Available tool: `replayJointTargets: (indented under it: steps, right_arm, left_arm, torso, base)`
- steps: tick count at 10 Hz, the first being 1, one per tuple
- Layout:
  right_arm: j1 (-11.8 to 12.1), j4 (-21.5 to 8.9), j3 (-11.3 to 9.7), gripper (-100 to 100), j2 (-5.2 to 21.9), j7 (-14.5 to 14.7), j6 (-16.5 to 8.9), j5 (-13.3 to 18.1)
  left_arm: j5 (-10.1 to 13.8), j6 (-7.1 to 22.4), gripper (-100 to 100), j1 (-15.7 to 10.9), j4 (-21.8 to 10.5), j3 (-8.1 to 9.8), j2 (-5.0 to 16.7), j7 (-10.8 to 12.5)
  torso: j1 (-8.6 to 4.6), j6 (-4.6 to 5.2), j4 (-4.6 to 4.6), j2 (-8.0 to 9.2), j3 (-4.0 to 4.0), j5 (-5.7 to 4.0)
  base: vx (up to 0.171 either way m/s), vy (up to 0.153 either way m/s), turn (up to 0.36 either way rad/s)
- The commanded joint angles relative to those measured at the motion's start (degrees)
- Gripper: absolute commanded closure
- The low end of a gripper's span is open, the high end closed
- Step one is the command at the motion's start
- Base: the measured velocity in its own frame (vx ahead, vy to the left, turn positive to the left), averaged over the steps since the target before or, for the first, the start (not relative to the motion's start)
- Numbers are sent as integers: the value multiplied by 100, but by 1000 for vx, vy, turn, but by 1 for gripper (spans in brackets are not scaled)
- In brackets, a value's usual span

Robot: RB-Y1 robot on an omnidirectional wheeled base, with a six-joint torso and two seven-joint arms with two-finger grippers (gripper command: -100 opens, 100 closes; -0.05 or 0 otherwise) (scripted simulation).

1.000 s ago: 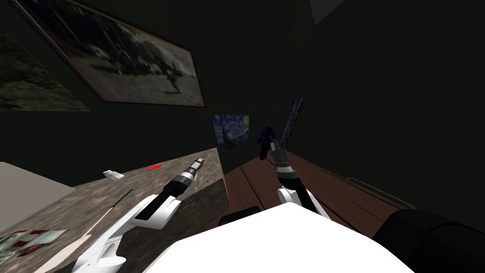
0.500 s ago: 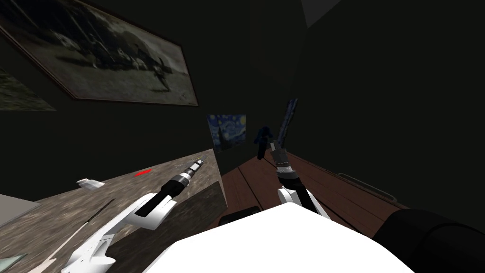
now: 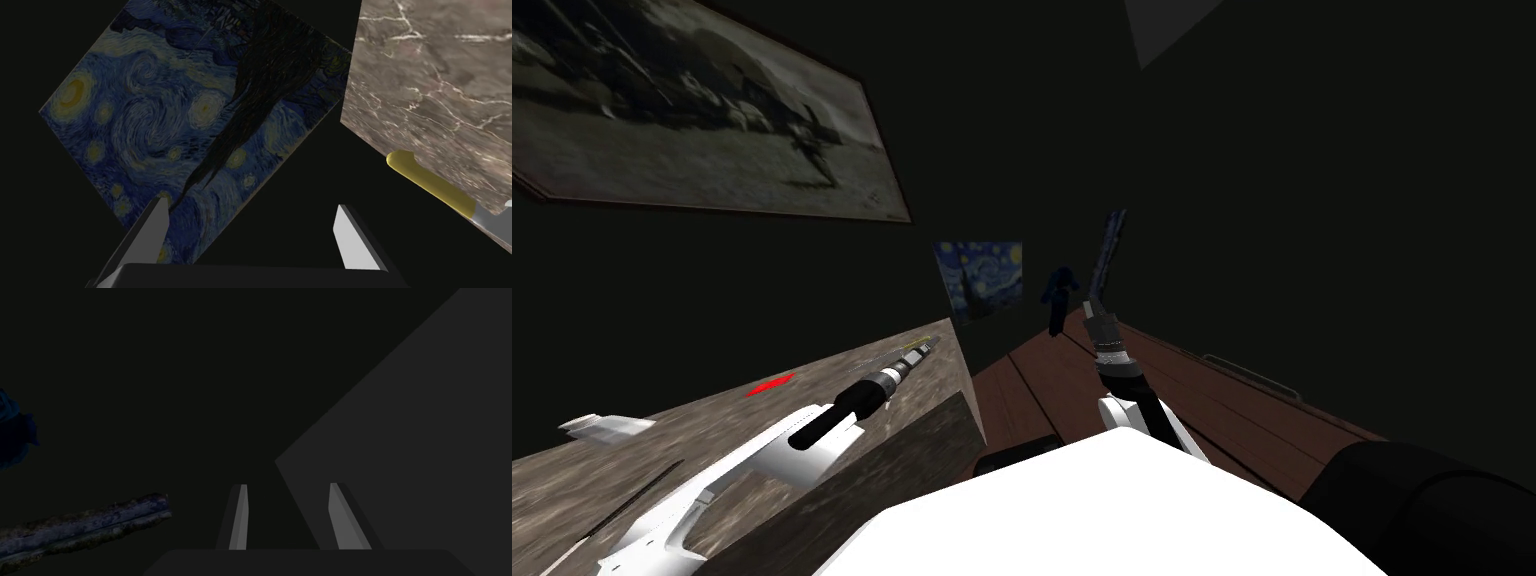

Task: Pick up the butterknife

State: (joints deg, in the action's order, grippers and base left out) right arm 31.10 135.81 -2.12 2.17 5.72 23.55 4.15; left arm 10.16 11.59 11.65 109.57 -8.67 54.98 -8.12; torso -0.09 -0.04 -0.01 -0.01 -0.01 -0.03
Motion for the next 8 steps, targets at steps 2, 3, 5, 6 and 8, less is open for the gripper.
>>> replayJointTargets:
  steps: [2, 3, 5, 6, 8]
  right_arm:
    - [0, 0, 0, 0, 0, 0, 0, 0]
    - [0, 0, 0, 0, 0, 0, 0, 0]
    - [0, 0, 0, 0, 0, 0, 0, 0]
    - [0, 0, 0, 0, 0, 0, 0, 0]
    - [0, 0, 1, 0, 0, 0, 0, 0]
  left_arm:
    - [24, 309, -100, 66, -415, -159, 492, 15]
    - [24, 309, -100, 66, -415, -159, 492, 15]
    - [71, 532, -100, 159, -721, -273, 879, 64]
    - [93, 634, -100, 219, -870, -334, 1053, 93]
    - [116, 728, -100, 284, -1014, -397, 1217, 123]
  torso:
    - [1, 0, -1, -3, -2, 1]
    - [0, 0, -1, -3, -2, 1]
    - [7, -2, 1, 5, 3, 2]
    - [8, -2, 0, 3, 2, 3]
    - [9, -2, 1, 4, 3, 3]
  base:
    - [36, -28, -152]
    - [20, -12, -44]
    - [21, -11, -102]
    - [28, -7, -128]
    - [16, -3, -70]
